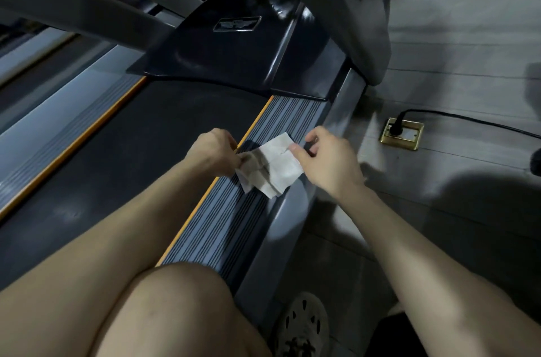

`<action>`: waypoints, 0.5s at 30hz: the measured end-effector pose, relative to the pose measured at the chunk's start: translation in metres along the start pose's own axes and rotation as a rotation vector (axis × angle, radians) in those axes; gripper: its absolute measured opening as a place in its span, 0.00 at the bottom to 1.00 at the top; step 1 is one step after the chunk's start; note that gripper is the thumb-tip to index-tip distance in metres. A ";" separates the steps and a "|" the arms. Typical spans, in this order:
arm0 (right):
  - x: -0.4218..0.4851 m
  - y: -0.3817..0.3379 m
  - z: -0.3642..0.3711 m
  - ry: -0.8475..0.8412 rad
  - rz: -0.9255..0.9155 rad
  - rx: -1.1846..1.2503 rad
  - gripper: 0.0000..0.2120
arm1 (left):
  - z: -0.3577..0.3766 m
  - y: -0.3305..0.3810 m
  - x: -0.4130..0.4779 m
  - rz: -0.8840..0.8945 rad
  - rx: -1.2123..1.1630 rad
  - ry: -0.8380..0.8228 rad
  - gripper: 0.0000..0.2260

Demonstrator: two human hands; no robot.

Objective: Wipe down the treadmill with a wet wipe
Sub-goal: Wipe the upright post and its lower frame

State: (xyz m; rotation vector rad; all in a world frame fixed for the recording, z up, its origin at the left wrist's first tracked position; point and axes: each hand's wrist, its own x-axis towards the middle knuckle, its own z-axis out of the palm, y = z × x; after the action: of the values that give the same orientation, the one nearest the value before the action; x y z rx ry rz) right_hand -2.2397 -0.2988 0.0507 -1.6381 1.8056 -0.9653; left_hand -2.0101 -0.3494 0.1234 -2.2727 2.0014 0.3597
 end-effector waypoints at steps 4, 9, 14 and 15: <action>0.003 -0.006 -0.004 -0.108 0.119 0.149 0.18 | 0.004 -0.007 -0.004 0.004 -0.038 -0.060 0.13; 0.009 0.003 -0.005 -0.193 0.236 0.342 0.09 | -0.021 0.007 -0.021 0.246 0.037 0.076 0.09; 0.006 0.008 -0.016 -0.327 0.302 0.499 0.08 | -0.012 0.049 -0.046 0.362 0.089 -0.215 0.25; 0.006 0.007 -0.018 -0.345 0.297 0.532 0.10 | -0.008 0.053 -0.047 0.373 0.151 -0.207 0.25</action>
State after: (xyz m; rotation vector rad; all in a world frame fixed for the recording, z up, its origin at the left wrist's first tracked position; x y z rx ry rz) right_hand -2.2587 -0.3014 0.0571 -1.0908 1.3581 -0.8672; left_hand -2.0668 -0.3133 0.1465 -1.6955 2.2481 0.4339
